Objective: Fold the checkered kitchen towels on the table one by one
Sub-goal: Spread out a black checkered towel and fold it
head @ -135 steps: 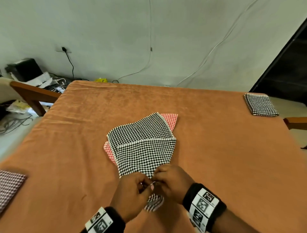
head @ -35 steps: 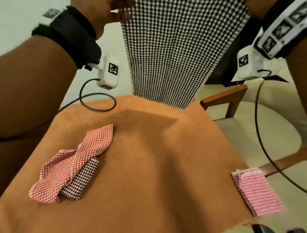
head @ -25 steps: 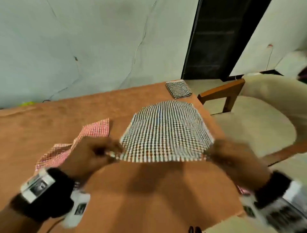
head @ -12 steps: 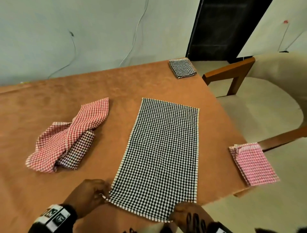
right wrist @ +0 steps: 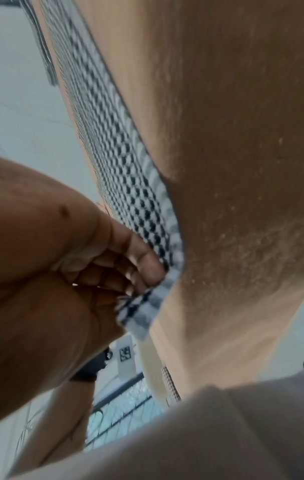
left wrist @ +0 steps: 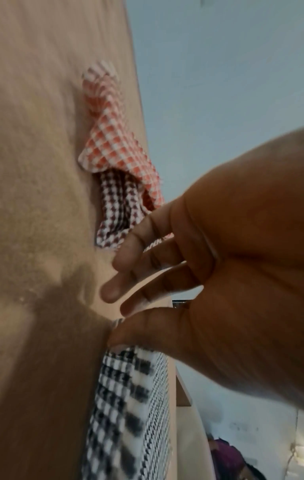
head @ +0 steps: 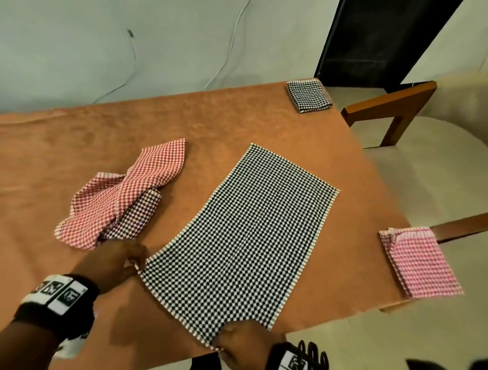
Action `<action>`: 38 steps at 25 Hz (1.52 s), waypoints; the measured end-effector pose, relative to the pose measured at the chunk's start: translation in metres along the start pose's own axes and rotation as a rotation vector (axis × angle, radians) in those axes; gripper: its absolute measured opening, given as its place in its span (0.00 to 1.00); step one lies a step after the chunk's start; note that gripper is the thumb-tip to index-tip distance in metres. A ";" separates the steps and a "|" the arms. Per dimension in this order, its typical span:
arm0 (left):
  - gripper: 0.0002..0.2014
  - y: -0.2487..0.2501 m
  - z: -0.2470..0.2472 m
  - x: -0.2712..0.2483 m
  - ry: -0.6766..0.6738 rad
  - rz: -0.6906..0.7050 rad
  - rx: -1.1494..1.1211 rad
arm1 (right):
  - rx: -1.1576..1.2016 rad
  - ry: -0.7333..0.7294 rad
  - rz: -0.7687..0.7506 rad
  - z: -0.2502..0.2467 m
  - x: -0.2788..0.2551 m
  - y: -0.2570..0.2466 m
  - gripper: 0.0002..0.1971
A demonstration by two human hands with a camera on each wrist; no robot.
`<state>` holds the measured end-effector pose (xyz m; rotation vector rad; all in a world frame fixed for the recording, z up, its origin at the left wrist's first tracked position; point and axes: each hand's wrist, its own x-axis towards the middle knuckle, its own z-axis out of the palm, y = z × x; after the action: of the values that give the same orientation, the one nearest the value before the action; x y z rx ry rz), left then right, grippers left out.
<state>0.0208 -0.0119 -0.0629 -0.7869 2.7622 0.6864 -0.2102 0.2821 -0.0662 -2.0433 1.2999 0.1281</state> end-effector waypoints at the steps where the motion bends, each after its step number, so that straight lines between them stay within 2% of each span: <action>1: 0.16 -0.004 0.001 -0.004 -0.036 -0.052 0.040 | 0.124 -0.035 0.081 -0.002 0.008 0.002 0.15; 2: 0.20 -0.003 0.003 -0.010 -0.070 -0.129 0.070 | 0.197 -0.011 0.112 0.002 0.016 0.012 0.20; 3: 0.22 0.000 0.006 -0.017 -0.063 -0.187 0.089 | 0.282 -0.060 0.144 0.005 0.020 -0.001 0.22; 4: 0.22 0.006 0.008 -0.025 -0.018 -0.251 0.099 | 0.236 0.047 0.086 0.005 0.021 -0.007 0.21; 6: 0.20 0.035 0.021 -0.038 0.119 -0.406 0.028 | 0.286 0.147 0.060 -0.009 0.004 0.003 0.19; 8: 0.24 0.082 0.044 -0.040 0.264 -0.428 -0.126 | 0.324 0.211 0.160 -0.020 -0.011 0.035 0.22; 9: 0.30 0.110 0.054 -0.036 0.284 -0.399 -0.193 | 0.246 0.233 0.199 -0.028 -0.016 0.056 0.24; 12: 0.53 0.176 0.090 -0.003 0.146 -0.377 -0.137 | -0.070 0.180 0.264 -0.061 -0.010 0.107 0.36; 14: 0.60 0.201 0.106 0.026 0.094 -0.443 -0.043 | -0.249 0.109 0.254 -0.078 0.008 0.130 0.40; 16: 0.61 0.209 0.115 0.047 0.081 -0.510 -0.046 | -0.359 0.063 0.240 -0.090 0.028 0.148 0.42; 20: 0.56 0.201 0.128 0.060 0.038 -0.634 -0.062 | -0.381 0.026 0.253 -0.090 0.048 0.173 0.40; 24: 0.48 0.171 0.126 0.047 0.097 -0.820 -0.104 | -0.286 0.058 0.349 -0.103 0.050 0.199 0.39; 25: 0.47 0.161 0.122 0.042 0.127 -0.884 -0.128 | -0.253 0.070 0.377 -0.109 0.051 0.208 0.39; 27: 0.39 0.136 0.105 0.031 0.275 -1.033 -0.163 | -0.219 0.162 0.495 -0.124 0.052 0.230 0.37; 29: 0.26 0.110 0.084 0.020 0.405 -1.134 -0.163 | -0.166 0.328 0.718 -0.144 0.047 0.254 0.34; 31: 0.15 0.088 0.073 0.012 0.444 -1.117 -0.229 | -0.054 0.424 0.929 -0.163 0.034 0.273 0.32; 33: 0.09 0.074 0.067 0.011 0.399 -1.060 -0.302 | 0.020 0.431 1.022 -0.172 0.023 0.290 0.30; 36: 0.11 0.058 0.055 0.021 0.285 -1.022 -0.255 | 0.201 0.492 1.005 -0.172 0.012 0.311 0.26; 38: 0.12 0.045 0.046 0.030 0.296 -0.989 -0.214 | 0.345 0.532 0.985 -0.172 0.005 0.316 0.19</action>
<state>-0.0263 0.0305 -0.0954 -2.1890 2.0610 0.6561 -0.5162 0.0953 -0.0983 -1.0217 2.3728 -0.2035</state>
